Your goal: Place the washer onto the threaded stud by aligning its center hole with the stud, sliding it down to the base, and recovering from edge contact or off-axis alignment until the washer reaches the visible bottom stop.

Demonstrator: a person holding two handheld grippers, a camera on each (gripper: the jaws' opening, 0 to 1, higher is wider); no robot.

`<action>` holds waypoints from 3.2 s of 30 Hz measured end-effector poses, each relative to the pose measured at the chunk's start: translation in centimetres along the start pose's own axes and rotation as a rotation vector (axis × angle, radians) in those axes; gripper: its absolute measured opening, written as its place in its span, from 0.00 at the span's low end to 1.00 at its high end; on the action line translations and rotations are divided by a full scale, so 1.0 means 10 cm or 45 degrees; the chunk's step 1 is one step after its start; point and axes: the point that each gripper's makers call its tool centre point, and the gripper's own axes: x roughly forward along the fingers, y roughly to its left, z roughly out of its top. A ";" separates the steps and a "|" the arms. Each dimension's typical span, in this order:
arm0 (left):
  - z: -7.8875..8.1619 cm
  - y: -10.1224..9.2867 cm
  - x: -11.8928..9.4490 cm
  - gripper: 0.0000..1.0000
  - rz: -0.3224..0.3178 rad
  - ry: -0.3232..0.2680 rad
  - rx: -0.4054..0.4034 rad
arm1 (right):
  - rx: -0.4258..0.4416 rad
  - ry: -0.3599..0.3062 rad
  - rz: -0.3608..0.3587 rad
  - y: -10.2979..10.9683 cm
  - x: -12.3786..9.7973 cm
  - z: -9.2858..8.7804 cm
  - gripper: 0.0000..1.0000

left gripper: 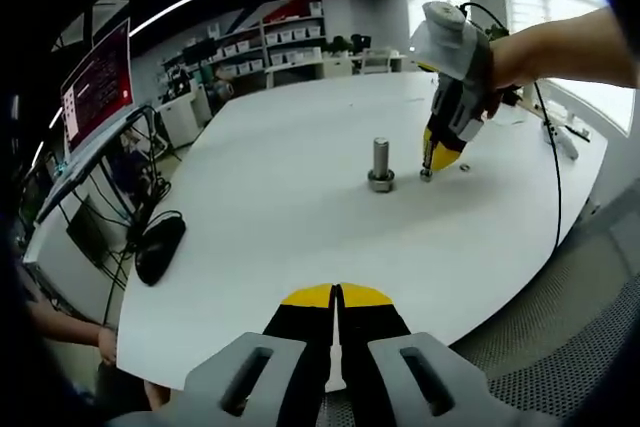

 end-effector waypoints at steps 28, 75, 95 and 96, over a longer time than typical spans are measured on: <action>-0.02 -0.01 0.01 0.00 -0.002 0.015 0.010 | 0.072 -0.023 -0.025 -0.01 0.04 -0.37 0.30; -0.02 -0.01 0.01 0.00 -0.003 0.016 0.012 | 0.323 -0.039 -0.026 -0.13 -0.12 -0.98 0.33; -0.04 0.00 0.01 0.00 0.000 0.026 0.014 | 0.279 -0.051 -0.023 -0.18 -0.07 -0.83 0.19; -0.04 0.00 0.01 0.00 -0.001 0.027 0.013 | 0.279 -0.050 -0.023 -0.18 -0.07 -0.83 0.19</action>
